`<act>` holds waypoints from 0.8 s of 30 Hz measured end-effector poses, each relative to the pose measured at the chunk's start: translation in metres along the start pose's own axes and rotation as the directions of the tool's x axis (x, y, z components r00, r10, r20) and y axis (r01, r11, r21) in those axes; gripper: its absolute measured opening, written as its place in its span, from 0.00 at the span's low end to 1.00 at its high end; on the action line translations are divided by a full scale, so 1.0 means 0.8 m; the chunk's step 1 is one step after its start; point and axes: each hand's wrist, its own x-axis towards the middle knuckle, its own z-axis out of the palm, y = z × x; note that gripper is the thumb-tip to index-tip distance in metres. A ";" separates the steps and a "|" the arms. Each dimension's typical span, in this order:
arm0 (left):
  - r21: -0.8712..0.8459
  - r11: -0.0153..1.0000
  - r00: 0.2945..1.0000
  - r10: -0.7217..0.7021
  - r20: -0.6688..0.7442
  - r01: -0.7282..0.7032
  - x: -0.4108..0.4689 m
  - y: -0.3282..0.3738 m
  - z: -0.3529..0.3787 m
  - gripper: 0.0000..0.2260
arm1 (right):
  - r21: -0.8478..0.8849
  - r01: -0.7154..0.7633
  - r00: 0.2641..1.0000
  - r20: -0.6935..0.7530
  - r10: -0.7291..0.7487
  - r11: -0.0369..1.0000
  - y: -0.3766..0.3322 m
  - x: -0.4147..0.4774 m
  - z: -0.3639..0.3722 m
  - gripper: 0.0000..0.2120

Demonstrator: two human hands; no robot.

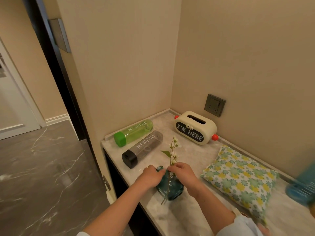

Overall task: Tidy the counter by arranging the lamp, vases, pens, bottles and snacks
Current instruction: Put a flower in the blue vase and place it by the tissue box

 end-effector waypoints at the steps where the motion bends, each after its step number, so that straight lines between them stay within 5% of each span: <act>1: -0.017 1.000 1.000 0.001 0.015 -0.001 -0.001 0.000 0.002 0.28 | 0.015 -0.003 1.000 -0.010 0.003 1.000 0.001 0.000 0.000 0.10; 12: -0.491 0.868 0.971 0.177 0.159 -0.078 -0.008 0.018 -0.003 0.13 | 0.153 -0.008 0.996 -0.083 0.021 0.988 0.000 0.005 -0.019 0.07; 17: -0.242 0.886 0.916 0.400 -0.030 -0.395 0.013 0.038 -0.015 0.16 | 0.183 0.086 0.979 -0.200 -0.049 0.979 -0.036 0.003 -0.040 0.08; 24: -0.095 0.825 0.827 0.542 -0.150 -0.557 0.027 0.073 -0.023 0.24 | 0.024 0.368 0.825 -0.470 -0.314 0.930 -0.110 -0.006 -0.074 0.04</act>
